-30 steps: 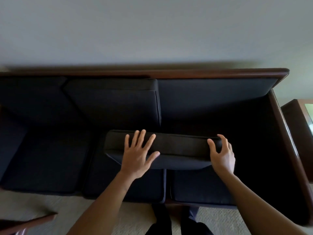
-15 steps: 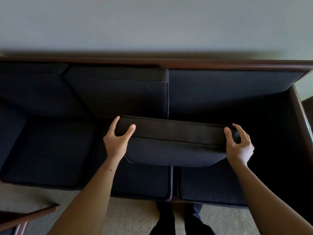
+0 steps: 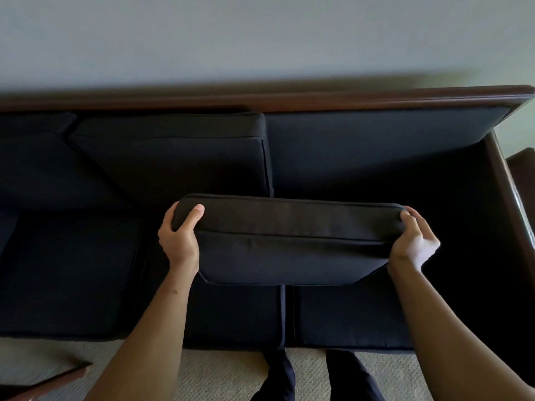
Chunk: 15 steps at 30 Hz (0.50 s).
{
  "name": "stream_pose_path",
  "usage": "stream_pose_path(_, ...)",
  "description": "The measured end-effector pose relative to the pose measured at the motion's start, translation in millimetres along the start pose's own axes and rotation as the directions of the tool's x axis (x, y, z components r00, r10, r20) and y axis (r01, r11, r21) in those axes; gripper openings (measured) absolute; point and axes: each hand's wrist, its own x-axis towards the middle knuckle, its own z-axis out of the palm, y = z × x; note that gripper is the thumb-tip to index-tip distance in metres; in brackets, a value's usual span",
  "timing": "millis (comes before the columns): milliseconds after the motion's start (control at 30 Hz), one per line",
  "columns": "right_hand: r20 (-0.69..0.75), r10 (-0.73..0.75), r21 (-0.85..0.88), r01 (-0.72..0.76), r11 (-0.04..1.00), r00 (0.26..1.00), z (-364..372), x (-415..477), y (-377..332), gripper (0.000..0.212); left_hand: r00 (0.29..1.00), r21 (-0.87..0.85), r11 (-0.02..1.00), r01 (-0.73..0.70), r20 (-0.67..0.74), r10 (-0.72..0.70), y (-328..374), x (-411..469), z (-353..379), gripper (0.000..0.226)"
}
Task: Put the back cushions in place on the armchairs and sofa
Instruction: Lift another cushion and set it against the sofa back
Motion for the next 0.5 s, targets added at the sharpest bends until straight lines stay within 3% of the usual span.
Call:
stream_pose_path(233,-0.044,0.015,-0.027,-0.017,1.000,0.999,-23,65,-51,0.017,1.000,-0.010,1.000,0.009,-0.014,-0.009,28,-29,84,0.051)
stream_pose_path(500,-0.033,-0.069,-0.028,0.068,0.997,0.997,-33,174,-134,0.025,0.999,-0.086,0.996,0.009,0.035,-0.006,58,-49,208,0.051)
